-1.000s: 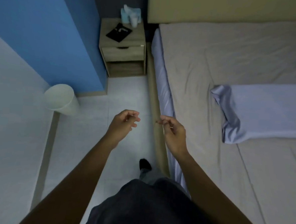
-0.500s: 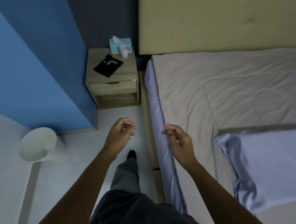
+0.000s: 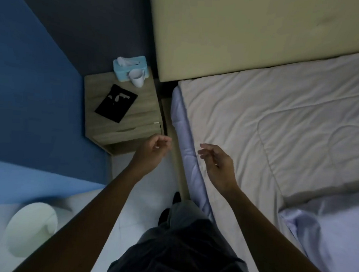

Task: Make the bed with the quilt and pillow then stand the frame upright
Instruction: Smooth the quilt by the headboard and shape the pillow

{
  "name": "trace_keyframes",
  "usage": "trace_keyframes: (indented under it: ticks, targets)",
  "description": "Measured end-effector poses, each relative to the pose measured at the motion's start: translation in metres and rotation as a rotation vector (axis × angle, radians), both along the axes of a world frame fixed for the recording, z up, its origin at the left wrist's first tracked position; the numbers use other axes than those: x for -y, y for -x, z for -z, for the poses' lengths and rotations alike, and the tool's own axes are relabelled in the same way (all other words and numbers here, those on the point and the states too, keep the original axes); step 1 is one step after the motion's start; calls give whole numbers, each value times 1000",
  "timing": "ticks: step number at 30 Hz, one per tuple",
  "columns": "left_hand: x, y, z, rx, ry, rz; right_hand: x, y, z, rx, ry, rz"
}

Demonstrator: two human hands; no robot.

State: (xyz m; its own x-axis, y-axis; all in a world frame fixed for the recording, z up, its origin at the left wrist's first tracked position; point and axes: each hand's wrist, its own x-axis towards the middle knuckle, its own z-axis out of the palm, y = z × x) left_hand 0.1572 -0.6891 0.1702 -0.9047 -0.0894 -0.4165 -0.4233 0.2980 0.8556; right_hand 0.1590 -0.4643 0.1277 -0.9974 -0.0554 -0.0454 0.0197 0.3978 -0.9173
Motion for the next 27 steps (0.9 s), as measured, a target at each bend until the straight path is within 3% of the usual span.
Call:
trace_keyframes:
  ticks: [7, 17, 27]
  targets:
    - [9, 120, 24, 73, -4, -26, 6, 115, 30, 72, 17, 80]
    - [13, 240, 58, 126, 8, 83, 14, 213, 76, 176, -15, 155]
    - [20, 350, 156, 212, 41, 252, 41, 272, 162, 199, -96, 304]
